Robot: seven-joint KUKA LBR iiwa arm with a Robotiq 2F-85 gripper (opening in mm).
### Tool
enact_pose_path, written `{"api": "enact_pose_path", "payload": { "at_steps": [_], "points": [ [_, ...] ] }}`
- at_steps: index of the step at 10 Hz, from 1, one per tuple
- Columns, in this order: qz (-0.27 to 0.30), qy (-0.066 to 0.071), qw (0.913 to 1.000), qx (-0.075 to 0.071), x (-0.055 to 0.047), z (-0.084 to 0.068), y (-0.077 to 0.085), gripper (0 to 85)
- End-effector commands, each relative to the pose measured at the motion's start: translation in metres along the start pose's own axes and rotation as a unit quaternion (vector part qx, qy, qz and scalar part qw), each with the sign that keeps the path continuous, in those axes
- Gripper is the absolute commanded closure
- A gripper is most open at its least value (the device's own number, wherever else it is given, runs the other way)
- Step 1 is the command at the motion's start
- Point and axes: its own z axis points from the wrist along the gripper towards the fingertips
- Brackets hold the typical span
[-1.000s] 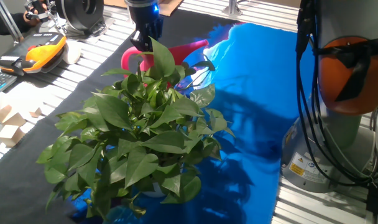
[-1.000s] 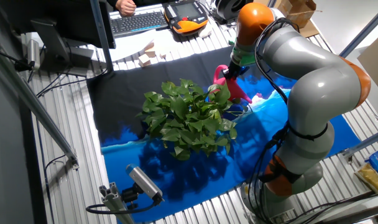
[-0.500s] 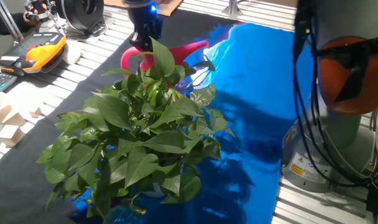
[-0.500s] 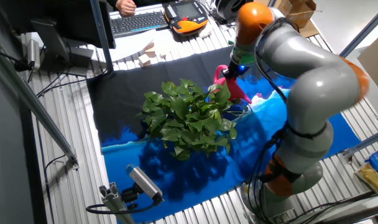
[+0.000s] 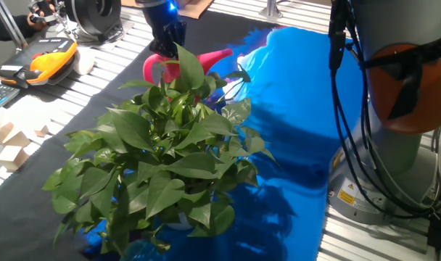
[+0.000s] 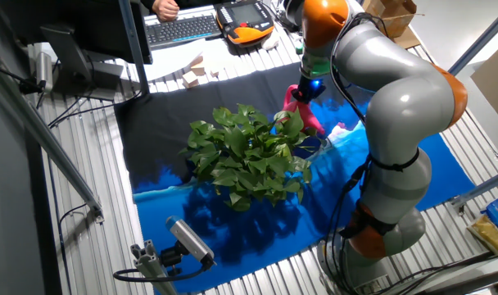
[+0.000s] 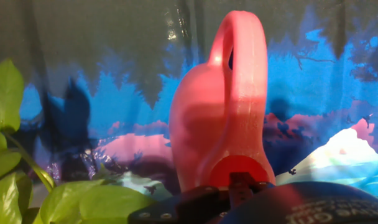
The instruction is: Water the plant
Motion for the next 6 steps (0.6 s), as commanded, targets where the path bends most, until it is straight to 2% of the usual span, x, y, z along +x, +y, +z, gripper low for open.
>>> {"api": "enact_pose_path", "payload": {
  "at_steps": [1, 2, 3, 4, 5, 6],
  "points": [
    [0.000, 0.000, 1.0000, 0.000, 0.000, 0.000, 0.000, 85.0],
    [0.000, 0.006, 1.0000, 0.000, 0.000, 0.000, 0.000, 85.0],
    [0.005, 0.017, 0.9997, -0.017, 0.000, -0.002, 0.000, 85.0],
    [0.006, 0.027, 0.9994, -0.019, 0.000, -0.010, 0.000, 85.0],
    [0.006, 0.028, 0.9995, -0.014, 0.000, -0.019, -0.001, 85.0],
    [0.009, 0.022, 0.9997, -0.012, 0.000, -0.023, -0.001, 85.0]
  ]
}}
